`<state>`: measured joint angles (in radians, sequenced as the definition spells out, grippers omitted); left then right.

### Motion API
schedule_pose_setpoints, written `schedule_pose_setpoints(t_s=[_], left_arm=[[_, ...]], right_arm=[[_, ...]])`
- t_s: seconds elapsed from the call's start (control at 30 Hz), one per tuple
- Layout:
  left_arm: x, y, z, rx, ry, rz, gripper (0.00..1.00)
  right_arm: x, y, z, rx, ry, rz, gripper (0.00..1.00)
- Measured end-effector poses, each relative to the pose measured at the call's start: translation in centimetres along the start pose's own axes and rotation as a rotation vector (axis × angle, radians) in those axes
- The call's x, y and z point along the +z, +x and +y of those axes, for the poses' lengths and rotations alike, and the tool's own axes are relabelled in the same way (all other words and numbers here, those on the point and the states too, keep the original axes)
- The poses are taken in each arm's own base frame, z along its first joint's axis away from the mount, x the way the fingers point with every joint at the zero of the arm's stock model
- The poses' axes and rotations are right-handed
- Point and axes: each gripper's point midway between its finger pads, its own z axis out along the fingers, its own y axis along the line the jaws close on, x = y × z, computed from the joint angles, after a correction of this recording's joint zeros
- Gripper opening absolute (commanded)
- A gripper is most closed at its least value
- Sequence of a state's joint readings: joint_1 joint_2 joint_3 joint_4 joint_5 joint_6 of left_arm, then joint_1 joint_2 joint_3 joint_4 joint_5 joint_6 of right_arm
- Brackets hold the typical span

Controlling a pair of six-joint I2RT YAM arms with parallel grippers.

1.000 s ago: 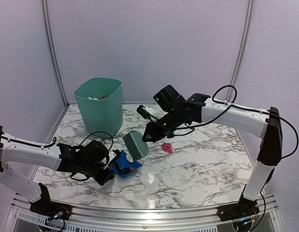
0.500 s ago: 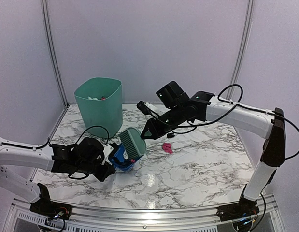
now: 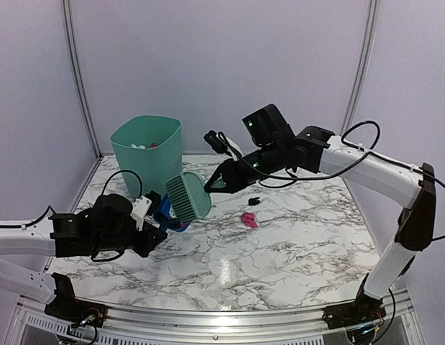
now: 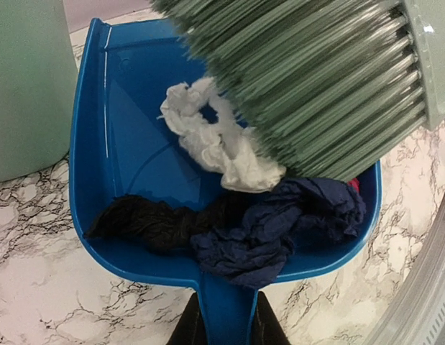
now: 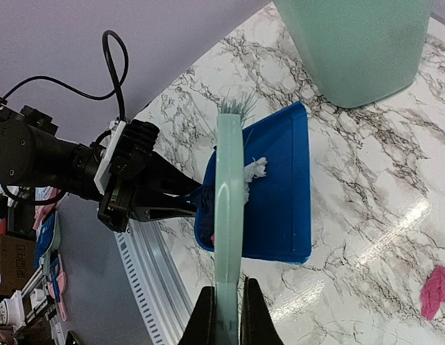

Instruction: Sweep away the paper scraps from the table

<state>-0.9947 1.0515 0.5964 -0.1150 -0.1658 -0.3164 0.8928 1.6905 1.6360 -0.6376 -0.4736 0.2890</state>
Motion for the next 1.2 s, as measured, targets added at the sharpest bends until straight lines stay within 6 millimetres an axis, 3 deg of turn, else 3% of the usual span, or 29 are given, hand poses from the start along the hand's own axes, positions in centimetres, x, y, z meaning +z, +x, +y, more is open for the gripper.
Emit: schedule_pose_setpoints(t_s=[0.23, 0.43, 0.63, 0.83, 1.2], left_arm=[[-1.4, -2.0, 0.2, -0.036, -0.008, -0.086, 0.0], [-1.8, -2.6, 0.4, -0.047, -0.018, -0.11, 0.0], [-2.2, -3.5, 0.2, -0.063, -0.013, -0.125, 0.0], [-2.9, -4.7, 0.0, -0.083, -0.015, -0.138, 0.0], [-4.1, -7.2, -0.2, -0.105, -0.038, -0.145, 0.0]], right_arm=[[-3.6, -2.5, 1.1, 0.017, -0.042, -0.1, 0.0], [-6.6, -4.3, 1.5, 0.028, -0.055, -0.201, 0.0], [-7.5, -4.8, 1.4, 0.039, -0.063, -0.251, 0.0], [-8.2, -5.5, -0.3, 0.06, -0.028, -0.286, 0.0], [-11.3, -6.8, -1.4, 0.071, 0.017, -0.387, 0.0]])
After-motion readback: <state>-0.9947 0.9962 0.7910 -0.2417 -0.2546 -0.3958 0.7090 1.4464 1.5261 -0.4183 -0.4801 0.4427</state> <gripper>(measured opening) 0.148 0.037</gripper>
